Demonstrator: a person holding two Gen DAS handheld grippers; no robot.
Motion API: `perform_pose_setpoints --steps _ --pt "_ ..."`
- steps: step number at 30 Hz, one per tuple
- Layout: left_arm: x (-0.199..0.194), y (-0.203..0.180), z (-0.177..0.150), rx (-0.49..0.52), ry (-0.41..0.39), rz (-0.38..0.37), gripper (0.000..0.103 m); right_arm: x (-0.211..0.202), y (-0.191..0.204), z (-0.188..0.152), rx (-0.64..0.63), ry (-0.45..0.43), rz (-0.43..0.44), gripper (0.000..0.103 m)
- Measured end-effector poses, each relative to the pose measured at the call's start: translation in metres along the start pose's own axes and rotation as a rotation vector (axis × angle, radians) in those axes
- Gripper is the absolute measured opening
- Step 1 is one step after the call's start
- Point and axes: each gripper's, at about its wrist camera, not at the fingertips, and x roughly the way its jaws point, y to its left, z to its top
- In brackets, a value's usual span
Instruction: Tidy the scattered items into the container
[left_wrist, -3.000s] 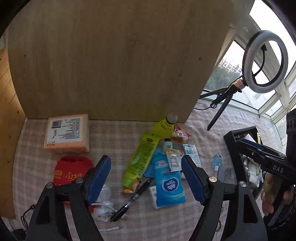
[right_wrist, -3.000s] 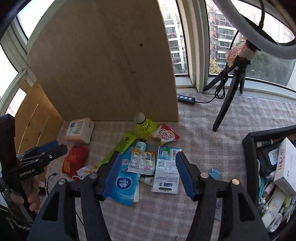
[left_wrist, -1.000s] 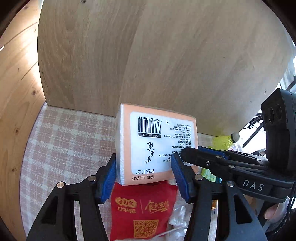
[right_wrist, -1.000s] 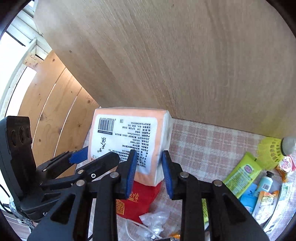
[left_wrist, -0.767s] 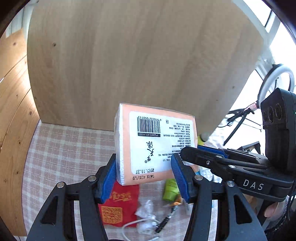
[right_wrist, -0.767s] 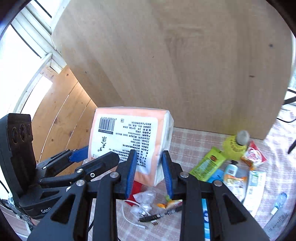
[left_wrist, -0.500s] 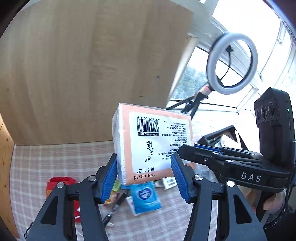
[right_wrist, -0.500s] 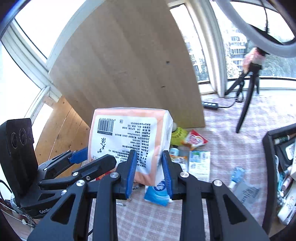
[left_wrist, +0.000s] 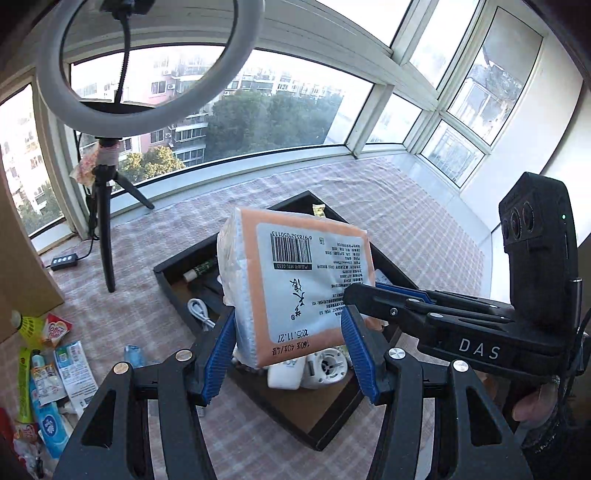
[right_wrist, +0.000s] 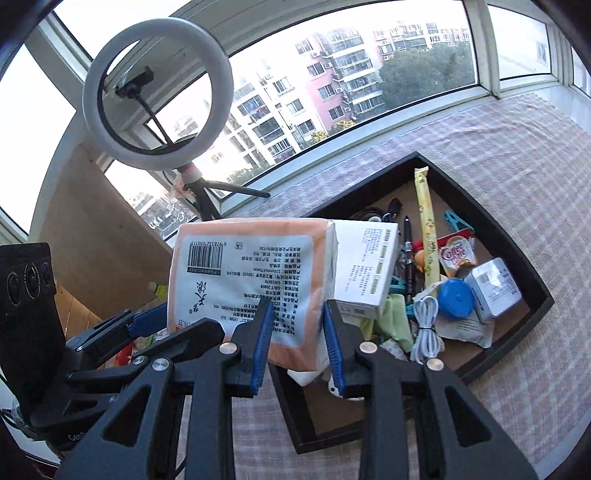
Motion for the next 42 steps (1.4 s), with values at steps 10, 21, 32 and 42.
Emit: perform_pose_setpoints --steps 10,21,32,42 --pt "0.106 -0.095 0.013 0.065 0.091 0.046 0.066 -0.01 -0.109 0.021 0.059 -0.032 -0.221 0.031" --pt "0.027 -0.041 -0.029 -0.067 0.048 0.059 0.065 -0.004 -0.053 0.0 -0.082 -0.049 -0.093 0.037" --pt "-0.093 0.092 -0.102 -0.204 -0.031 0.251 0.065 0.052 0.093 -0.043 -0.292 0.057 0.109 0.037" --pt "-0.148 0.2 -0.199 -0.396 0.007 0.359 0.065 0.118 0.163 -0.095 -0.421 0.258 0.121 0.037"
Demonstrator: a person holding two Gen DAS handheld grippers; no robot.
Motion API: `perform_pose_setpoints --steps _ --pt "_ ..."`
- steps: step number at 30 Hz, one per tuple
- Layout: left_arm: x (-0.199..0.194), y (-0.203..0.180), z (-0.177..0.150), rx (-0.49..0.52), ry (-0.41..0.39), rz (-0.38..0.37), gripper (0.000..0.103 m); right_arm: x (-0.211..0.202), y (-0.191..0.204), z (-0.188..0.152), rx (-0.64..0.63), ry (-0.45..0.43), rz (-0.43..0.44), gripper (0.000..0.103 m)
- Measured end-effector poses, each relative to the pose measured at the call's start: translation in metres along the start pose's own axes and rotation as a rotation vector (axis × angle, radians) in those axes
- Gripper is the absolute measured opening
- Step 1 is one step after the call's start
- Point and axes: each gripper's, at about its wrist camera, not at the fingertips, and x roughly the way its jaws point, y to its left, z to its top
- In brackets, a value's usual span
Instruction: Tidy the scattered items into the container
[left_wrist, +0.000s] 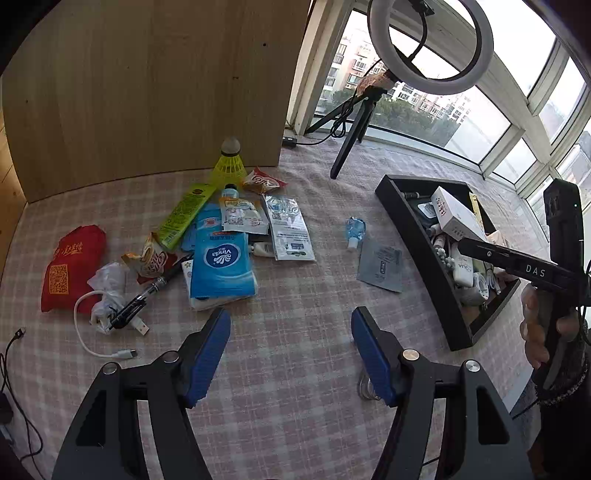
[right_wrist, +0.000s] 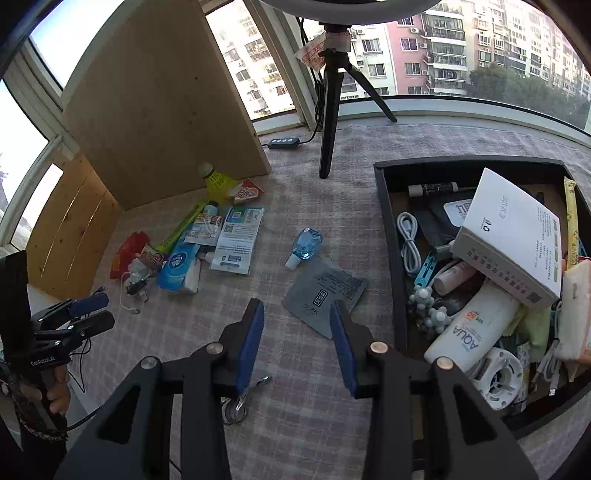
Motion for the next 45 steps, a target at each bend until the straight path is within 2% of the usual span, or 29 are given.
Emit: perform_pose_setpoints --steps 4,6,8,11,13,18,22,27,33,35,40,45 --pt "0.018 -0.007 -0.029 0.006 0.052 -0.031 0.066 0.027 0.014 -0.011 -0.076 0.075 -0.072 0.037" --pt "0.033 -0.025 -0.043 0.022 0.076 -0.066 0.067 0.04 0.012 -0.006 -0.083 0.101 -0.087 0.038" --pt "0.048 -0.049 -0.056 0.053 0.093 -0.085 0.067 0.053 0.006 0.004 -0.078 0.117 -0.112 0.045" --pt "0.069 -0.084 -0.063 0.112 0.113 -0.092 0.067 0.067 0.001 0.023 -0.055 0.121 -0.114 0.05" --pt "0.079 -0.1 -0.064 0.141 0.118 -0.082 0.068 0.076 -0.002 0.037 -0.023 0.118 -0.115 0.054" --pt "0.098 -0.126 -0.061 0.228 0.121 -0.026 0.068 0.109 -0.004 0.069 0.076 0.157 -0.124 0.054" --pt "0.11 -0.126 -0.059 0.227 0.139 -0.01 0.068 0.136 -0.001 0.08 0.088 0.204 -0.166 0.054" --pt "0.119 -0.122 -0.063 0.231 0.166 -0.003 0.066 0.156 -0.004 0.082 0.137 0.237 -0.157 0.054" --pt "0.125 -0.115 -0.064 0.227 0.185 0.0 0.053 0.162 0.0 0.084 0.134 0.231 -0.164 0.051" --pt "0.125 -0.116 -0.063 0.236 0.181 0.009 0.049 0.163 0.004 0.083 0.108 0.229 -0.185 0.035" --pt "0.122 -0.113 -0.064 0.235 0.17 0.003 0.02 0.162 0.004 0.081 0.11 0.225 -0.151 0.034" --pt "0.115 -0.103 -0.068 0.196 0.175 -0.044 0.02 0.147 0.002 0.081 0.13 0.185 -0.096 0.034"
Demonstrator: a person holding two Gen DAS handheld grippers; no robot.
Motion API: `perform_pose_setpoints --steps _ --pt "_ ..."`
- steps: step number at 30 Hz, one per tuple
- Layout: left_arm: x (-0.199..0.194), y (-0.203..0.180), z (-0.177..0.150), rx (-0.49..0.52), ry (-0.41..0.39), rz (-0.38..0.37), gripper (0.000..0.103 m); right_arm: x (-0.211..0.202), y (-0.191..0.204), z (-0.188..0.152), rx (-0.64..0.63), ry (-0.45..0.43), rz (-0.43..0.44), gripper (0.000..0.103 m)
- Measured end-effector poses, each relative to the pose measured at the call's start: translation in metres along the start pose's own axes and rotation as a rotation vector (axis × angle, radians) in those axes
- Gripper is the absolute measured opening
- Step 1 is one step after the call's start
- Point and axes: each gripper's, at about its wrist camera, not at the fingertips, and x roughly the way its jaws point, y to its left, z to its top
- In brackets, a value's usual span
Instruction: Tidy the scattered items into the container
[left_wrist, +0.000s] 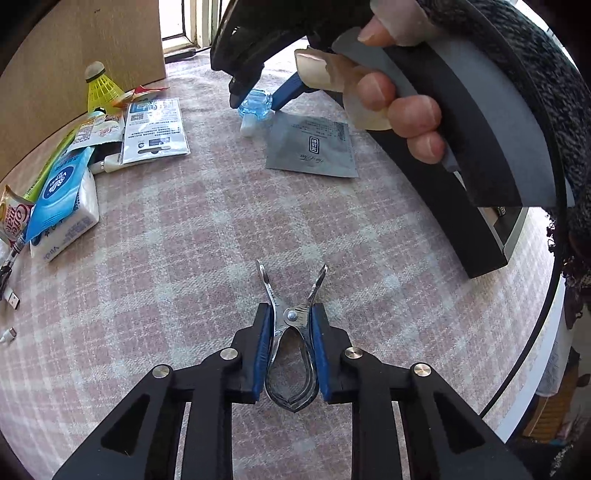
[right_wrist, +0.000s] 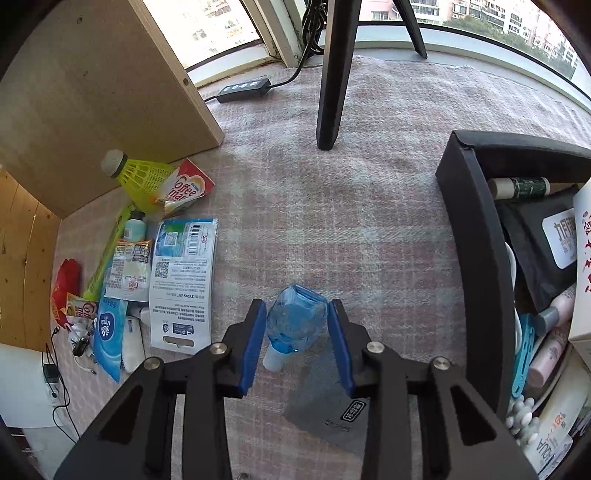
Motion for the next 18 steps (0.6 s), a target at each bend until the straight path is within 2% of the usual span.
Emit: perform_pose_setpoints --steps 4,11,14,18 --pt "-0.01 0.005 -0.003 -0.016 -0.013 -0.018 0.02 -0.025 -0.002 -0.004 -0.01 -0.04 0.049 0.034" --pt "-0.038 -0.001 0.003 -0.002 -0.065 -0.054 0.02 -0.096 -0.015 -0.021 -0.002 -0.155 0.108 0.034" --pt "-0.046 -0.015 0.013 0.021 -0.081 -0.081 0.02 -0.128 -0.039 -0.04 0.021 -0.207 0.111 0.034" --pt "-0.046 -0.035 0.036 0.062 -0.094 -0.122 0.02 -0.167 -0.089 -0.069 0.076 -0.252 0.067 0.034"
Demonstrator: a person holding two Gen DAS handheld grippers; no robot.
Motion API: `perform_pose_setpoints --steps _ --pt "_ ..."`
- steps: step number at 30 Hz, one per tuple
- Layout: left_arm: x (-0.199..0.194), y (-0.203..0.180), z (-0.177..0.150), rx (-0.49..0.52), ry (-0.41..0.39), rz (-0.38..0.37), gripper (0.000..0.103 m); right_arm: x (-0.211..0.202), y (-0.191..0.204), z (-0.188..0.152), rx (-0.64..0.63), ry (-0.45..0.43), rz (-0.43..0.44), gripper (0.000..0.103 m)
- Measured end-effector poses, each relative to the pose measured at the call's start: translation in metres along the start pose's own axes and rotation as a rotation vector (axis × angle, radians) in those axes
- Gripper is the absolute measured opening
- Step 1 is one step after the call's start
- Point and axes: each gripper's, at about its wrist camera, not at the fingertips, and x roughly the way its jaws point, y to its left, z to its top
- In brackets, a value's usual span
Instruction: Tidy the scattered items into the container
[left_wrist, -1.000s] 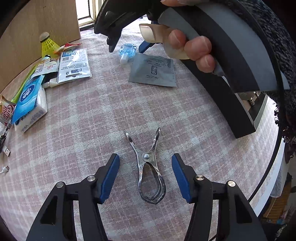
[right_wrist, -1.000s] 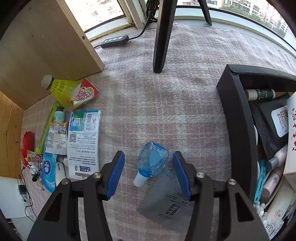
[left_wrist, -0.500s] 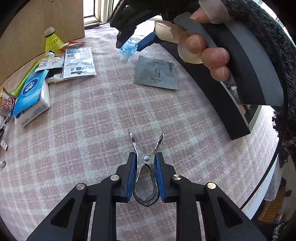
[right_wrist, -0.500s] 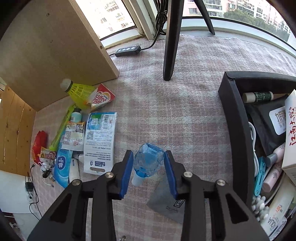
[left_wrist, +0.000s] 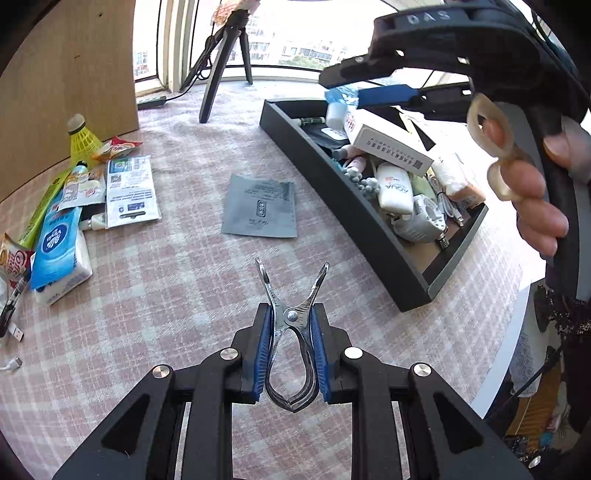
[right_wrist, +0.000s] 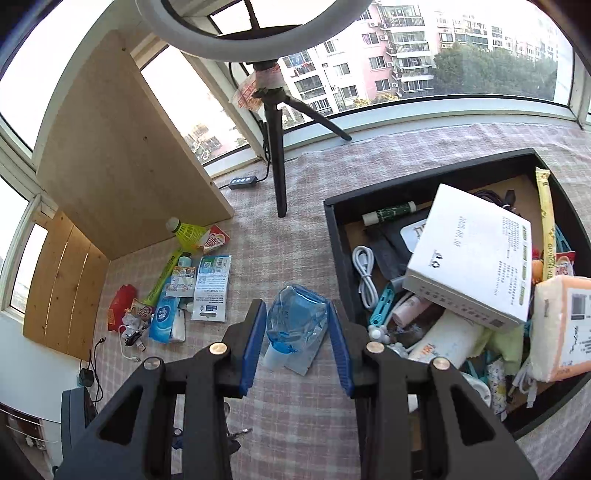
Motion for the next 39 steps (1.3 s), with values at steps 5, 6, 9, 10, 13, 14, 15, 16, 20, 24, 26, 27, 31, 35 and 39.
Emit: perform_pose_setpoints --steps 5,6,9,10,13,14,15,16,20,24,26,27,31,35,39 --pt "0.008 -0.032 0.039 0.069 -0.017 -0.044 0.02 -0.041 -0.058 -0.02 0.039 -0.008 -0.11 0.034" --pt "0.011 -0.038 0.048 0.079 -0.019 -0.057 0.02 -0.047 -0.067 -0.024 0.048 -0.006 -0.124 0.034" --pt "0.021 -0.059 0.074 0.105 -0.024 -0.1 0.02 -0.058 -0.09 -0.031 0.067 -0.001 -0.165 0.034" --pt "0.024 -0.066 0.081 0.112 -0.026 -0.112 0.02 -0.06 -0.096 -0.033 0.068 0.002 -0.18 0.034" --pt "0.032 -0.09 0.098 0.131 -0.014 -0.144 0.02 -0.058 -0.109 -0.038 0.084 0.015 -0.201 0.034" --pt "0.035 -0.099 0.102 0.141 -0.005 -0.171 0.02 -0.056 -0.112 -0.039 0.084 0.02 -0.205 0.034" --pt "0.039 -0.107 0.104 0.155 0.013 -0.202 0.02 -0.053 -0.114 -0.038 0.081 0.025 -0.208 0.035" --pt "0.045 -0.115 0.105 0.168 0.034 -0.226 0.022 -0.05 -0.115 -0.038 0.079 0.03 -0.218 0.036" --pt "0.06 -0.129 0.105 0.158 0.047 -0.18 0.062 -0.054 -0.121 -0.034 0.115 -0.007 -0.242 0.047" --pt "0.053 -0.122 0.099 0.154 0.021 -0.175 0.061 -0.061 -0.116 -0.031 0.111 -0.031 -0.22 0.047" --pt "0.047 -0.113 0.094 0.151 0.013 -0.159 0.061 -0.061 -0.112 -0.03 0.108 -0.039 -0.207 0.047" --pt "0.044 -0.107 0.091 0.147 0.01 -0.156 0.061 -0.06 -0.109 -0.03 0.106 -0.04 -0.193 0.047" --pt "0.034 -0.073 0.074 0.106 0.004 -0.116 0.061 -0.049 -0.089 -0.031 0.062 -0.027 -0.16 0.047" --pt "0.022 -0.022 0.055 0.015 -0.001 -0.057 0.061 -0.03 -0.061 -0.031 -0.007 0.002 -0.11 0.047" --pt "0.008 0.04 0.039 -0.127 -0.02 -0.006 0.061 -0.006 -0.027 -0.029 -0.082 0.042 -0.06 0.047"
